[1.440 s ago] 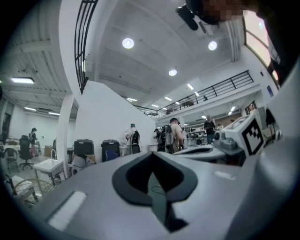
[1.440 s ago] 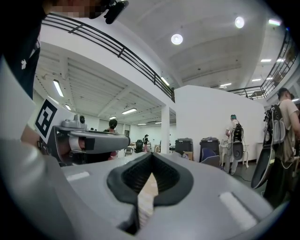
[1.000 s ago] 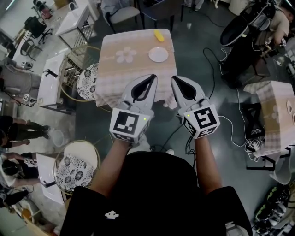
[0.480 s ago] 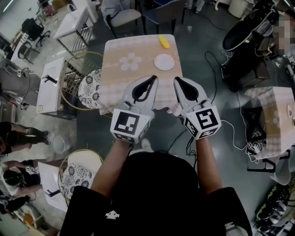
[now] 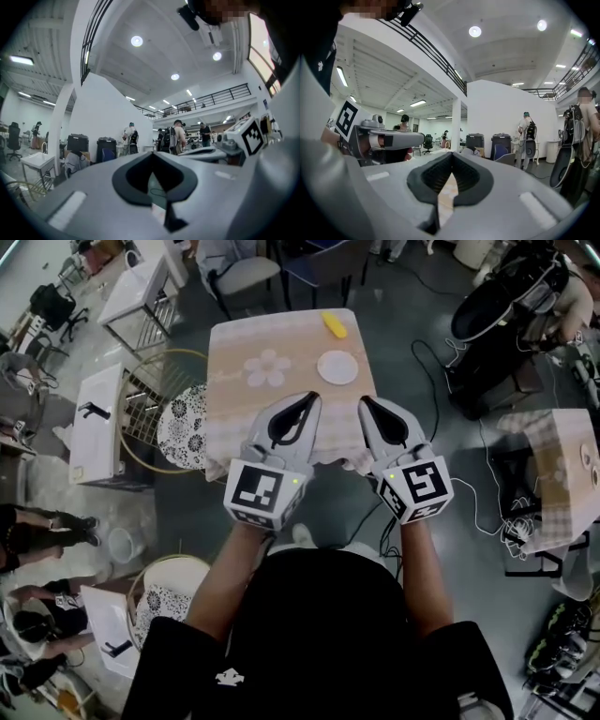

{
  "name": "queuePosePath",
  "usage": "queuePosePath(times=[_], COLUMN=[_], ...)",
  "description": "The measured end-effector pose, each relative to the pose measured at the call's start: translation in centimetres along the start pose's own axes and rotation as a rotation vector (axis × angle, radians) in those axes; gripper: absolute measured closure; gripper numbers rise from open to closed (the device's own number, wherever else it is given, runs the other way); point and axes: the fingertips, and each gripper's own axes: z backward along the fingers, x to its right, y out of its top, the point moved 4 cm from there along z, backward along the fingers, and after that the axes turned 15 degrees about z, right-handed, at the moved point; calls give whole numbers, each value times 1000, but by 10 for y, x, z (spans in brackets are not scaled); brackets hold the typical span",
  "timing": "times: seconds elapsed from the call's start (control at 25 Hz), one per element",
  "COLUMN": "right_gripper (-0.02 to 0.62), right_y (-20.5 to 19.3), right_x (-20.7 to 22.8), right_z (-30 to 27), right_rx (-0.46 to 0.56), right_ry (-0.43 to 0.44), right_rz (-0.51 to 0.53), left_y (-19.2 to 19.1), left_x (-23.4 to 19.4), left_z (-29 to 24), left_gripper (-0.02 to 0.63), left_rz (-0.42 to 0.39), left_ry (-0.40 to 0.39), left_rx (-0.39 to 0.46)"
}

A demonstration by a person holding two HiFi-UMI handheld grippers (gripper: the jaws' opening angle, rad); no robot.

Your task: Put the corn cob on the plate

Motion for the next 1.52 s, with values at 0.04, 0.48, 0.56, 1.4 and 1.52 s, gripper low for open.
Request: queuePosePath(times=[0.04,0.48,0.56,1.4,1.52], right_gripper=[593,594,594,594,594], right_y=[1,5,2,-22,-27], right_x=[-2,-4,3,82,92], right_z=[-1,-18,-20,-64,-71], right_rx=[-1,-12,-11,11,14], right_ry=[-2,-4,-3,55,62], right_rz=[2,20,13,4,2], left_y=[1,0,0,-3,-5], left_x=[-2,-15,-14,-33,-37], left_z=[1,-6,-11,-101,-113], left_gripper=[597,597,597,597,597], left_rz=[-2,31,26,30,33], left_ry=[-4,-18,-19,31,39], left_rx=[2,2,2,-1,0])
